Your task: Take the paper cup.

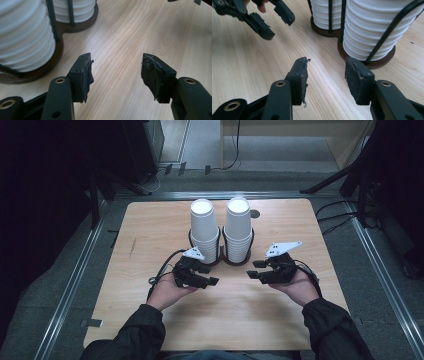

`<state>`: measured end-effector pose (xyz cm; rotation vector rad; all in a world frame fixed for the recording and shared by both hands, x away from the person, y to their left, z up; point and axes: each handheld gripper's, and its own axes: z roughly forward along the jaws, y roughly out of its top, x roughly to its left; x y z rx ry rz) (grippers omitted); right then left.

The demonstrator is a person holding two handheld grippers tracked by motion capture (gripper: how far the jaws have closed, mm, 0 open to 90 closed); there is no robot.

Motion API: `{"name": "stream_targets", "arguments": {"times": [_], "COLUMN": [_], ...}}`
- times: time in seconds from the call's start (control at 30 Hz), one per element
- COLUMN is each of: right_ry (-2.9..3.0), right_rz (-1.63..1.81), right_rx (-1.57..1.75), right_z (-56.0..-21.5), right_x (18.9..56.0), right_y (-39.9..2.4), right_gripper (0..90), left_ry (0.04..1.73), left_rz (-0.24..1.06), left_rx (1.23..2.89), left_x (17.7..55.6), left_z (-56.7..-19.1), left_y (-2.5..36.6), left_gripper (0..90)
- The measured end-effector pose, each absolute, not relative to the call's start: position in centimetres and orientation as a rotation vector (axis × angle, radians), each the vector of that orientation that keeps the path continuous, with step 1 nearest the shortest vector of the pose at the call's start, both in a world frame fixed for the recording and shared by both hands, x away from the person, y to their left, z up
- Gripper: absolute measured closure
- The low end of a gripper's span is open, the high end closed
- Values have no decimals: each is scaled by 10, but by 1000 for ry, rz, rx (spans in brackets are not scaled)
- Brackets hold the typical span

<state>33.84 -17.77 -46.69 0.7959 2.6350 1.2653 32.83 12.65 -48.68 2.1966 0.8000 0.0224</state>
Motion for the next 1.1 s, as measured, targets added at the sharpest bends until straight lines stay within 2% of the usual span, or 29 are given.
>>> {"name": "stream_targets", "arguments": {"times": [0.17,0.4,0.6,0.7,0.87,1.1], "right_ry": [2692,2719,2750,2761,2772,2762], "right_rz": [1284,1272,1243,1198,1189,1180], "right_rx": [848,875,852,824,801,858], "right_z": [-466,-466,-465,-465,-462,-455], "right_x": [342,344,345,345,347,358], "right_y": [-180,-180,-181,-180,-180,-185], "right_gripper": [529,495,486,483,428,416], "left_ry": [791,794,755,754,755,777], "left_rz": [-25,-11,-19,-14,19,22], "left_rx": [2196,2198,2181,2175,2182,2186], "left_x": [328,328,327,328,329,337], "left_z": [-486,-483,-478,-475,-475,-468], "left_y": [126,125,126,124,120,109], "left_gripper": [475,503,623,639,689,713]}}
